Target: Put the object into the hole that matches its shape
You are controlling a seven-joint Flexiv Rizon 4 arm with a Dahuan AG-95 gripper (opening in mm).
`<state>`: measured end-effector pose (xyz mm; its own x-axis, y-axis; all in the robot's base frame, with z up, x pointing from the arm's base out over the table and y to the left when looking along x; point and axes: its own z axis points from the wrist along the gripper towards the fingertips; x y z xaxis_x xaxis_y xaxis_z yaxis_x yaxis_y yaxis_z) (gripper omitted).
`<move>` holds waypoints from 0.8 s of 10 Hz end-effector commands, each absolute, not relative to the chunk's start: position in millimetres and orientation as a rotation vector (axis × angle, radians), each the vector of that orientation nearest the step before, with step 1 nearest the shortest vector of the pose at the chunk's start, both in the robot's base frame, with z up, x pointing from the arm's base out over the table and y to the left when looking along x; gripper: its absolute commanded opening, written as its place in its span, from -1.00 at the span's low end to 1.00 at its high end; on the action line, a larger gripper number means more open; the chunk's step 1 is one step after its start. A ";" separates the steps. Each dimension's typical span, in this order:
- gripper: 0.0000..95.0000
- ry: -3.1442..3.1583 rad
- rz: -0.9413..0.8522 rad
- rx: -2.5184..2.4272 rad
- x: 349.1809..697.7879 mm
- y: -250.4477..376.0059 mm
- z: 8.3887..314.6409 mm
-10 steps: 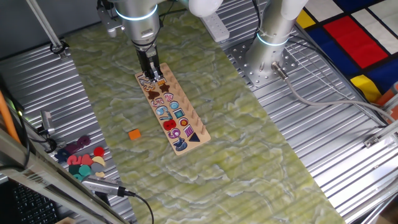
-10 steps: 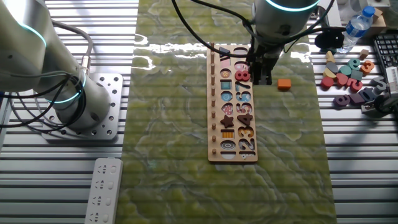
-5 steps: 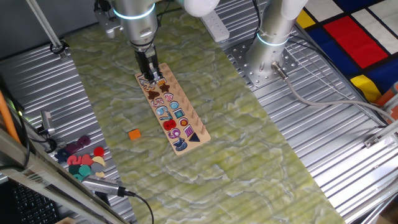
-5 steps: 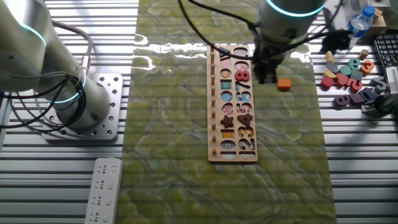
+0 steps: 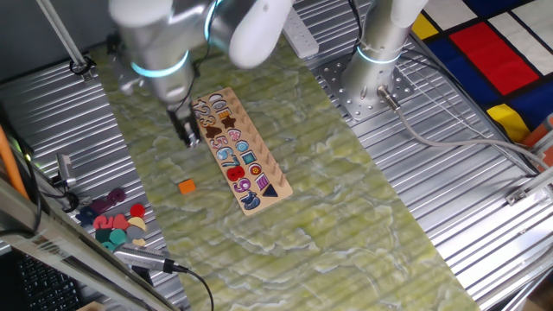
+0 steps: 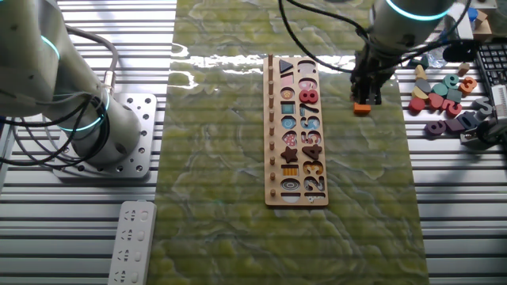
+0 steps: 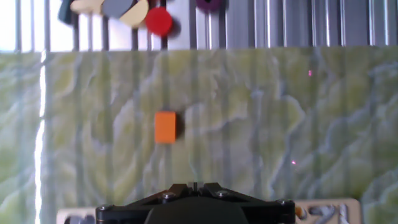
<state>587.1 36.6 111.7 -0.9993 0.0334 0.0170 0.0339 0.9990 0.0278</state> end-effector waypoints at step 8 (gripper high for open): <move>-1.00 -3.117 -0.051 -0.044 620.4 58.1 83.0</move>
